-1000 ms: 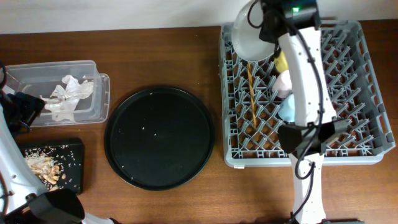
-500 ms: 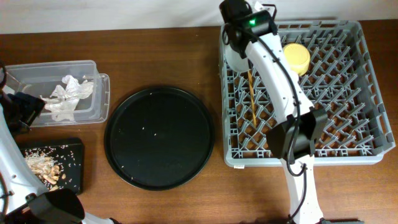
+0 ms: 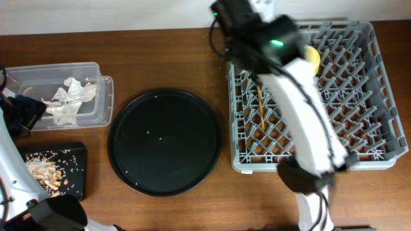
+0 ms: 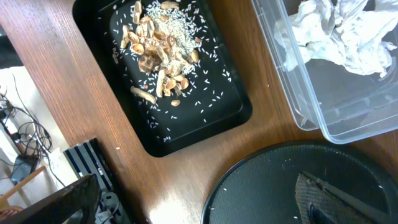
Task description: Sort waste into correct bins and load items into the dishwasher rack
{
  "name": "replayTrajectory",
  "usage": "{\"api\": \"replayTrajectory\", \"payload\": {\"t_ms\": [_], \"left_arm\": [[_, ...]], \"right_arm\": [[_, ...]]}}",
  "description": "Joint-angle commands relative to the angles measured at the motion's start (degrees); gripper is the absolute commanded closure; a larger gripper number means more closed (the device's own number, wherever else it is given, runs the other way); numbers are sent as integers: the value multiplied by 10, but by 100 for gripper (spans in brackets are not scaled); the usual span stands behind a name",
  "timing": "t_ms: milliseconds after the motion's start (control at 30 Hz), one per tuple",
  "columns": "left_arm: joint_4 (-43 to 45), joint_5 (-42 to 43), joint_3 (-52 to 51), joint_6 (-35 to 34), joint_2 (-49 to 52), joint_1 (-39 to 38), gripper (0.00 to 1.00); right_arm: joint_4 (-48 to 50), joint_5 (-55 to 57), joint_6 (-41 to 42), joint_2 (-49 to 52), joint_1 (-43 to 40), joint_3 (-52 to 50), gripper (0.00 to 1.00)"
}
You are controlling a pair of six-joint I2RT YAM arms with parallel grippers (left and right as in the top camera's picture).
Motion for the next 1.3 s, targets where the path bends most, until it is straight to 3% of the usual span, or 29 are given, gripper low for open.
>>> {"api": "replayTrajectory", "payload": {"t_ms": [0, 100, 367, 800, 900, 1000, 1133, 1267], "left_arm": [[-1, -4, 4, 0, -5, 3, 1], [-1, -4, 4, 0, -5, 3, 1], [-1, -4, 4, 0, -5, 3, 1], [-1, -4, 4, 0, -5, 3, 1], [-1, -4, 4, 0, -5, 3, 1], [-1, -4, 4, 0, -5, 3, 1], [-1, -4, 4, 0, -5, 3, 1], [-1, -4, 4, 0, -5, 3, 1]], "right_arm": [[-3, -95, -67, -74, -2, 9, 1], [-3, -173, -92, -149, -1, -25, 2], [-3, -206, -76, -449, -1, -336, 2], [-3, -246, -111, -475, -5, -382, 1], [6, -270, -111, -546, -102, -472, 2], [118, -283, -111, -708, -185, -664, 2], [330, -306, -117, -962, -223, -1021, 2], [668, -511, -162, -1125, -309, -1383, 2]]}}
